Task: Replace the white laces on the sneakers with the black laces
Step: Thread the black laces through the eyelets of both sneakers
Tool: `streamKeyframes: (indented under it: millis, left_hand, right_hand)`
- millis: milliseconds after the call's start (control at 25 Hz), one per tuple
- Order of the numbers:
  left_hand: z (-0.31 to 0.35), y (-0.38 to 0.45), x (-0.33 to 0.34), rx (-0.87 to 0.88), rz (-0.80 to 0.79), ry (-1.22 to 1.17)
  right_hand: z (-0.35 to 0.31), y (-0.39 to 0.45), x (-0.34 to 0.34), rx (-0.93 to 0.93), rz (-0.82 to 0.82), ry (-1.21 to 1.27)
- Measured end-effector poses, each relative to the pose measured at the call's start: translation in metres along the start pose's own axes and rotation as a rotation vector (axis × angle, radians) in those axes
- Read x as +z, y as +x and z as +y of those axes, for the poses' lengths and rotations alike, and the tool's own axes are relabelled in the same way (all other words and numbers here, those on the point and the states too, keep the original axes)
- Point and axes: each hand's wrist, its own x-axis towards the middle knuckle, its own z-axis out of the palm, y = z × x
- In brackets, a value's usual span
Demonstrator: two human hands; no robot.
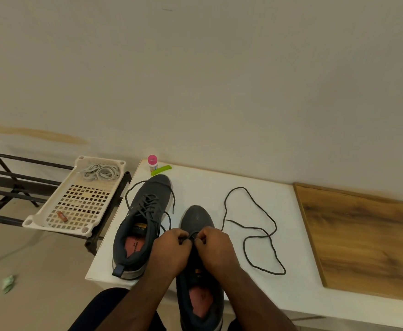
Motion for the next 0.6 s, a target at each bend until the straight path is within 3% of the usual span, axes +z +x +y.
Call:
streamKeyframes:
  millis: [240,600]
  left_hand:
    - [0.0046,-0.0027,-0.0022,-0.017,-0.019,-0.033]
    - [0.0002,0.0061,-0.0033,-0.144,-0.057,-0.204]
  right_hand:
    - [-0.0039,0.0072,0.0024,-0.017,-0.038,-0.123]
    - [-0.0023,0.0051,0.0087,0.024,-0.006,-0.016]
